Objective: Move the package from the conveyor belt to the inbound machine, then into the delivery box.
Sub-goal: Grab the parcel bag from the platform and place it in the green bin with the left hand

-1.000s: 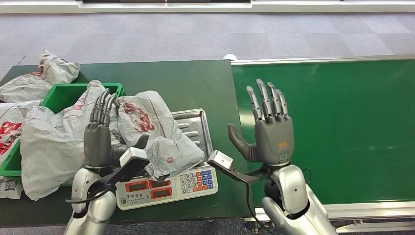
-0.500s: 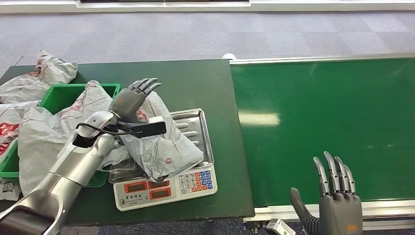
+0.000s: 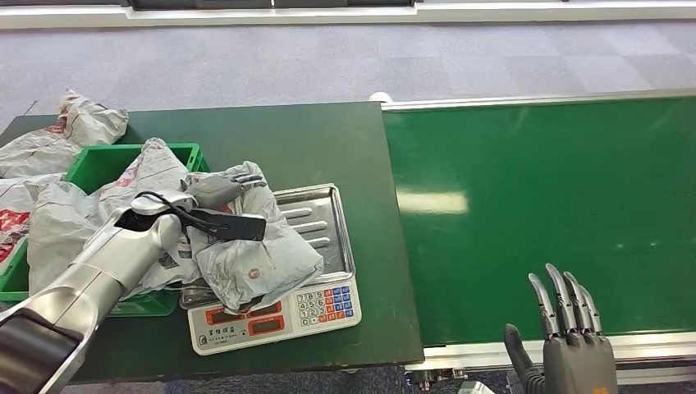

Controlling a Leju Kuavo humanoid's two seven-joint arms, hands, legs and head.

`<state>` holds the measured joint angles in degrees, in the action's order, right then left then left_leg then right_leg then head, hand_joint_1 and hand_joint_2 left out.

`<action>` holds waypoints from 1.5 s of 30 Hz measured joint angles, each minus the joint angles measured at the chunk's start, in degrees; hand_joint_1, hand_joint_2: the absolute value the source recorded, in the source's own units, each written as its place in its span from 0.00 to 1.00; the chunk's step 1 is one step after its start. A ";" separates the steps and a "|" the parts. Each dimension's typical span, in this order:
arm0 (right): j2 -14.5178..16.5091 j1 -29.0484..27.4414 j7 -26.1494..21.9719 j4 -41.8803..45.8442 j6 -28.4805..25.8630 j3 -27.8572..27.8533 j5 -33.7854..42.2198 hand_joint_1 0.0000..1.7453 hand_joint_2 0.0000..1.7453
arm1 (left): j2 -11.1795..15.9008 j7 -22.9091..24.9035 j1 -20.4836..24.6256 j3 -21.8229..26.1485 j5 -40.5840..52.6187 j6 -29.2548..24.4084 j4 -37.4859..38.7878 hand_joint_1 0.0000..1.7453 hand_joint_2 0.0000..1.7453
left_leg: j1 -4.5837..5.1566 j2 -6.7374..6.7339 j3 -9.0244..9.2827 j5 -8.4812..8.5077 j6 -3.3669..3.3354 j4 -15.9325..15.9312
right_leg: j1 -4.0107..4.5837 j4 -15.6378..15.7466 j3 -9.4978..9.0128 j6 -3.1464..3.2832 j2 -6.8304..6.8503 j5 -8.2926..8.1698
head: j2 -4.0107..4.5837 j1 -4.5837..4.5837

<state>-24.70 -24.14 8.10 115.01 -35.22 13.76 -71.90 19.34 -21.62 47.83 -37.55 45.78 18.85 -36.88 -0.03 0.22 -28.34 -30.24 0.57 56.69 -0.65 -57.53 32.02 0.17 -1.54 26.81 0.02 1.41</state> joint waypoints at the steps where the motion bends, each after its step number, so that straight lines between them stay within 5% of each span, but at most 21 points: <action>1: 0.00 0.18 -0.43 -0.05 0.19 0.01 0.58 0.00 1.00 | 0.45 -0.59 0.12 -0.54 -0.10 0.80 0.70 0.13 1.00 | 0.02 -0.15 0.33 -0.10 0.02 -0.08 | -0.07 0.00 -0.23 0.03 -0.14 0.08 | 0.00 0.00; 5: 0.01 0.96 -1.80 -0.35 0.48 0.01 1.85 0.00 1.00 | 1.38 -1.71 0.31 -2.64 -0.42 1.77 2.77 0.97 1.00 | 0.09 -0.40 1.77 -0.57 0.11 -0.48 | -0.22 0.00 -1.31 0.15 -0.42 0.55 | 0.00 0.01; 6: 0.04 1.21 -2.22 -0.41 0.67 0.01 1.93 0.00 1.00 | 1.43 -1.80 0.35 -3.12 -0.49 2.12 3.16 1.00 1.00 | 0.09 -0.40 2.08 -0.76 0.05 -0.56 | -0.22 0.00 -1.57 0.18 -0.42 0.71 | 0.00 0.01; 31: 3.30 3.98 -5.23 -0.56 1.20 -0.01 1.07 0.00 1.00 | 6.10 -0.51 1.72 -11.00 4.16 -2.46 1.42 1.00 1.00 | -0.37 -0.34 2.42 -0.54 1.00 -0.79 | 0.42 -0.52 -1.47 1.25 -0.37 0.99 | 0.00 -0.01; 36: 3.32 3.31 -6.22 -0.65 -0.19 -0.55 3.41 0.00 1.00 | 8.80 1.39 0.68 -11.37 5.40 -7.26 -3.65 1.00 1.00 | -0.36 -0.34 2.43 -0.47 1.18 -0.80 | 0.42 -0.52 -1.43 1.30 -0.37 0.98 | 0.00 -0.01; 45: 3.32 1.22 -7.13 -0.82 -1.98 -1.65 4.59 0.00 1.00 | 14.78 5.53 3.29 -8.52 4.96 -7.55 -18.58 1.00 1.00 | -0.37 -0.03 1.42 0.05 1.47 -0.54 | 0.44 -0.56 -0.05 1.32 -0.19 0.50 | 0.00 -0.01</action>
<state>-21.38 -22.91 0.97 114.19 -37.20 12.11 -67.31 34.13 -16.09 51.12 -46.07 50.75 11.31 -55.46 -0.40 0.19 -26.93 -30.19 2.04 56.15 -0.22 -58.10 31.97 1.48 -1.73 27.31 0.02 1.40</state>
